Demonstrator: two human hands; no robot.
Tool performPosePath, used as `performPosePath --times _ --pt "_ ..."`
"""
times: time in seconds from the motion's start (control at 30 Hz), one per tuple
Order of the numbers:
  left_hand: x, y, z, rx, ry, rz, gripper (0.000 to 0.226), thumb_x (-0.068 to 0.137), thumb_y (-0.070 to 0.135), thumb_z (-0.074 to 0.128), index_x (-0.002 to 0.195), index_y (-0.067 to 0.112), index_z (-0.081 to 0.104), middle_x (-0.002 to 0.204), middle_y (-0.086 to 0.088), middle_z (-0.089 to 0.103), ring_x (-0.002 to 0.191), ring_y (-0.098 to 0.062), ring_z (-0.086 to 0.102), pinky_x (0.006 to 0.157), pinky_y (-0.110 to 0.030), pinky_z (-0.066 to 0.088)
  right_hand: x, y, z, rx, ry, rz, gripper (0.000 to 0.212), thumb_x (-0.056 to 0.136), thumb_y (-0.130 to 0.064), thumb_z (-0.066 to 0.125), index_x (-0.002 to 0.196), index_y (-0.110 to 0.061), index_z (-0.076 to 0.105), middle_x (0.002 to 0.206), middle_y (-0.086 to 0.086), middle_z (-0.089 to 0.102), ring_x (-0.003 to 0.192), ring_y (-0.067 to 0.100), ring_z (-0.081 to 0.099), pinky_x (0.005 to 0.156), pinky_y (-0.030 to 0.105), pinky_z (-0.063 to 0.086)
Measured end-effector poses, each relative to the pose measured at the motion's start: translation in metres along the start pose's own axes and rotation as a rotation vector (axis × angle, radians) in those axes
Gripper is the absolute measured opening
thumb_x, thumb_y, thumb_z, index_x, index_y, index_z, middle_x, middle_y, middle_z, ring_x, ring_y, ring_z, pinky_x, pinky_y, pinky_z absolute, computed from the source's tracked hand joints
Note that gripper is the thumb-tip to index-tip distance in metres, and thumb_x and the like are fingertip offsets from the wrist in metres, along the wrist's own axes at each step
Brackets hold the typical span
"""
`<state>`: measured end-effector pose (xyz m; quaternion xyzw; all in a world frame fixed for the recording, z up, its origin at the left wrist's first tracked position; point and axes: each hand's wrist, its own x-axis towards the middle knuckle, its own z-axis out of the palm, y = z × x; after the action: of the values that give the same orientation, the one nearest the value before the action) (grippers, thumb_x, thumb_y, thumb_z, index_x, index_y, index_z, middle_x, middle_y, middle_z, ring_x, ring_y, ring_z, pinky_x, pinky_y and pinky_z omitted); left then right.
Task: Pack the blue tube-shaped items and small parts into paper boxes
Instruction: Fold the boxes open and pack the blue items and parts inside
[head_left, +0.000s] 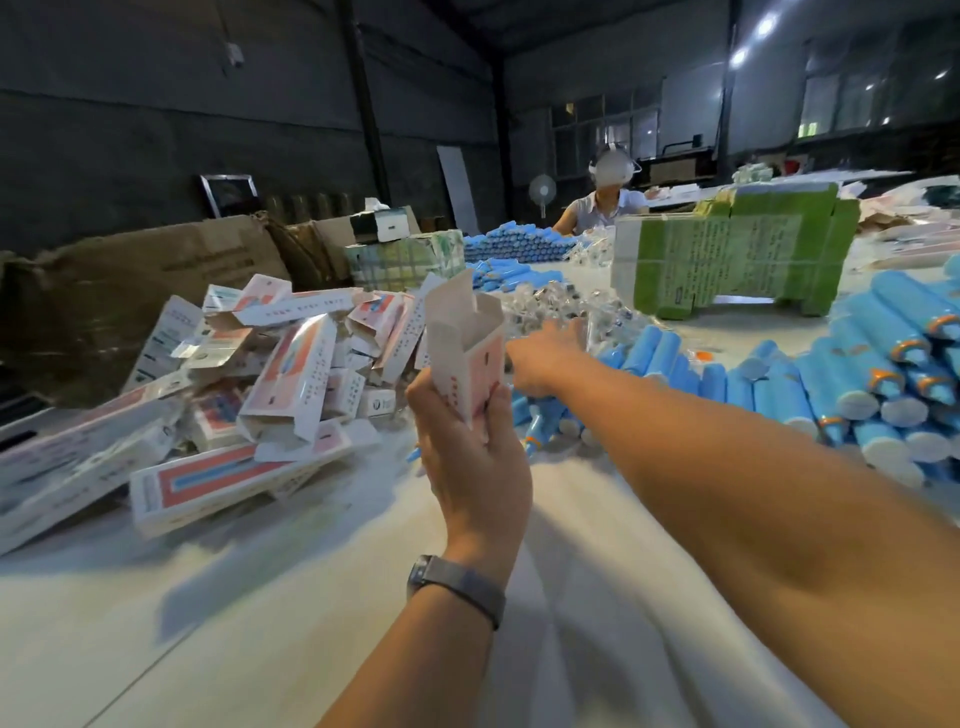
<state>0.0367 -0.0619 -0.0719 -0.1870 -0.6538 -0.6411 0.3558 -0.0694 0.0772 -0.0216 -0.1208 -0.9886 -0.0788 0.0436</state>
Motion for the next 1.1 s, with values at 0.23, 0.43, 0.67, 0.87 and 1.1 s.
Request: performPosePath --times 0.23,0.43,0.67,0.87,1.1 --pt "-0.001 -0.001 0.0 -0.015 -0.04 -0.007 0.049 0.093 0.015 0.068 0.105 0.042 0.029 0.108 0.001 0.054 0.097 -0.025 0.056 0.081 -0.049 0.051 0.006 -0.005 0.016 0.168 0.205 0.015 0.01 0.091 -0.016 0.054 0.082 -0.017 0.056 0.105 0.006 0.065 0.094 0.03 0.06 0.078 0.037 0.046" --pt "-0.002 0.002 0.0 -0.068 -0.073 -0.046 0.053 0.091 0.014 0.07 0.095 0.046 0.029 0.102 0.0 0.056 0.091 -0.024 0.058 0.073 -0.038 0.049 -0.033 0.013 -0.025 0.847 0.588 -0.066 0.004 0.09 -0.017 0.061 0.094 -0.017 0.063 0.073 -0.003 0.061 0.067 0.014 0.057 0.058 0.025 0.044" --pt "-0.01 0.01 0.005 -0.126 -0.105 -0.066 0.055 0.089 0.016 0.073 0.094 0.047 0.028 0.096 0.018 0.057 0.087 -0.011 0.06 0.071 -0.045 0.054 -0.178 0.053 -0.08 1.412 0.874 -0.239 0.017 0.079 -0.009 0.055 0.077 -0.022 0.065 0.056 -0.012 0.052 0.051 0.013 0.038 0.05 0.03 0.033" --pt "-0.026 0.031 0.008 -0.221 -0.225 -0.005 0.051 0.083 0.027 0.07 0.096 0.057 0.031 0.101 0.025 0.056 0.087 -0.007 0.06 0.067 -0.053 0.056 -0.257 0.061 -0.1 1.387 0.966 -0.385 0.025 0.077 0.003 0.058 0.083 -0.018 0.045 0.063 -0.002 0.043 0.056 0.017 0.038 0.049 0.03 0.036" --pt "-0.042 0.045 0.009 -0.225 -0.331 0.1 0.045 0.083 0.029 0.068 0.098 0.048 0.03 0.102 0.031 0.057 0.085 -0.004 0.061 0.068 -0.045 0.055 -0.268 0.062 -0.08 1.089 0.992 -0.348 0.034 0.074 -0.007 0.07 0.082 -0.024 0.042 0.067 0.006 0.055 0.054 0.027 0.048 0.052 0.04 0.046"
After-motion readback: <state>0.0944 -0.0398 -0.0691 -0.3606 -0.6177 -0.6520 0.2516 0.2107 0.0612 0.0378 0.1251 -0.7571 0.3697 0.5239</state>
